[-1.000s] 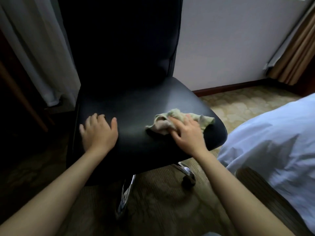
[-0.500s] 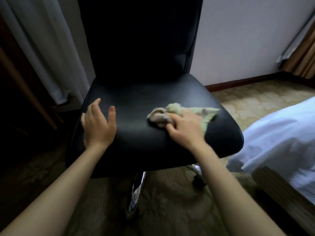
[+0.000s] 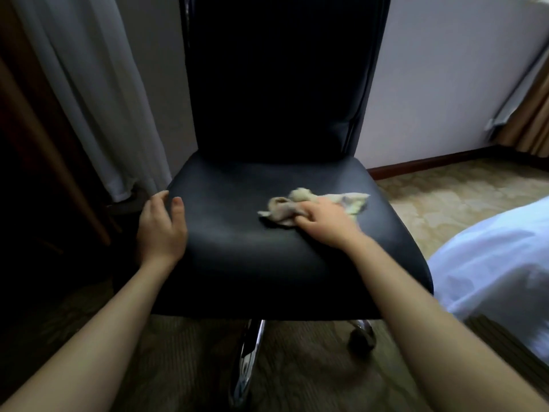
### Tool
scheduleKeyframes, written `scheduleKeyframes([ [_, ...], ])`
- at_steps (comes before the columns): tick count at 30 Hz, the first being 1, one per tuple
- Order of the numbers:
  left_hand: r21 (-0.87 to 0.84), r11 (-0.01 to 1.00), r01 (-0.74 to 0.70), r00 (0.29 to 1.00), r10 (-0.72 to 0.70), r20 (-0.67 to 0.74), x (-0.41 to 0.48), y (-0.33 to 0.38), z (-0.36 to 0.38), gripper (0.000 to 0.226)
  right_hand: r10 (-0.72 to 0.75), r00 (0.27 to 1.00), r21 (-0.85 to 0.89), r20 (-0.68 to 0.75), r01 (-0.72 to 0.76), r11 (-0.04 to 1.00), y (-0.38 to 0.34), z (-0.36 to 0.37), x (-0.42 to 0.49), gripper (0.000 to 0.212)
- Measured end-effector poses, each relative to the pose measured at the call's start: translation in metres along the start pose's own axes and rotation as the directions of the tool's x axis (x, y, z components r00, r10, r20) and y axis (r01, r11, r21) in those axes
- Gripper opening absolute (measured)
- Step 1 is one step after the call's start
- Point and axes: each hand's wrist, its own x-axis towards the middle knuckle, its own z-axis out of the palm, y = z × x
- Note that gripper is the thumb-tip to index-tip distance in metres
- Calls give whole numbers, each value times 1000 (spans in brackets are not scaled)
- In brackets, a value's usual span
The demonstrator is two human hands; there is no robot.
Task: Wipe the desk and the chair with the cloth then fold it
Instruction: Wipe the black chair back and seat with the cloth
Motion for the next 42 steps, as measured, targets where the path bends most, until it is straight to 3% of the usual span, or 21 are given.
scheduleKeyframes([
  [4, 179, 980, -85, 996, 81, 29, 3, -5, 7, 36, 157, 987, 21, -42, -156, 988, 73, -19, -25, 27],
  [7, 245, 966, -89, 996, 87, 16, 4, -7, 7, 42, 194, 977, -4, -90, -195, 981, 74, -13, -26, 21],
  [10, 386, 915, 119, 992, -122, -17, 7, -7, 7, 52, 276, 954, -57, -118, -284, 957, 55, -10, -27, 7],
  [12, 414, 862, 291, 954, -295, -54, 10, -6, 6, 60, 278, 954, -89, -115, -288, 953, 36, -6, -26, 12],
  [16, 429, 839, 334, 939, -334, -76, 14, -9, 8, 61, 80, 994, -72, -71, -85, 994, -37, 23, 10, 39],
  [22, 411, 857, 310, 951, -275, -144, 9, -16, 10, 49, -230, 970, 33, 81, 228, 973, -178, 61, 78, 38],
  [27, 376, 877, 300, 953, -259, -155, 9, -17, 9, 48, -333, 941, 117, 57, 325, 938, -162, 57, 83, 33],
  [30, 386, 876, 289, 957, -260, -129, 9, -13, 7, 54, -240, 971, 91, 24, 236, 967, -95, 40, 76, 29],
  [36, 414, 863, 290, 957, -273, -100, 7, -9, 7, 53, 117, 992, -32, -43, -119, 992, 71, -4, 43, 31],
  [42, 495, 836, 236, 965, -262, -16, 3, -2, 6, 45, 352, 935, -128, -39, -354, 926, 97, -4, 46, 20],
])
